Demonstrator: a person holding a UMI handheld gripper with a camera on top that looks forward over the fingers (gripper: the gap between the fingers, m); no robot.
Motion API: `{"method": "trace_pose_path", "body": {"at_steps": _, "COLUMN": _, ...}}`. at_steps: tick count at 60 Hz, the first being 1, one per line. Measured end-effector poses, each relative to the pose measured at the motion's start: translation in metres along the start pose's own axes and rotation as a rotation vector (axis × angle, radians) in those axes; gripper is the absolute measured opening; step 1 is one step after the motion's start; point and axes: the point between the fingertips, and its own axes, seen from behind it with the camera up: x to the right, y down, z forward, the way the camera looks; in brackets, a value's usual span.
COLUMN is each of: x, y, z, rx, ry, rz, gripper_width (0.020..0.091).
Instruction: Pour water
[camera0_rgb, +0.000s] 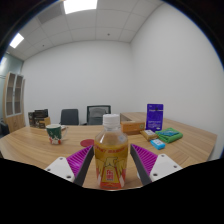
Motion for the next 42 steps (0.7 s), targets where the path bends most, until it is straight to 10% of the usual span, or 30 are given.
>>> {"method": "trace_pose_path", "body": {"at_steps": 3, "x": -0.003, "y": 0.003, "z": 0.01, "rx": -0.011, "ry": -0.015, "rz": 0.016, "gripper_width": 0.0756}}
{"method": "trace_pose_path", "body": {"at_steps": 5, "x": -0.002, "y": 0.01, "z": 0.016, "rx": -0.031, "ry": -0.012, "rz": 0.013, "gripper_width": 0.0588}}
{"method": "trace_pose_path", "body": {"at_steps": 28, "x": 0.009, "y": 0.003, "z": 0.021, "rx": 0.008, "ry": 0.074, "rz": -0.044, "gripper_width": 0.0459}}
{"method": "trace_pose_path", "body": {"at_steps": 42, "x": -0.006, "y": -0.077, "z": 0.043, "rx": 0.085, "ry": 0.164, "rz": -0.384, "gripper_width": 0.0458}}
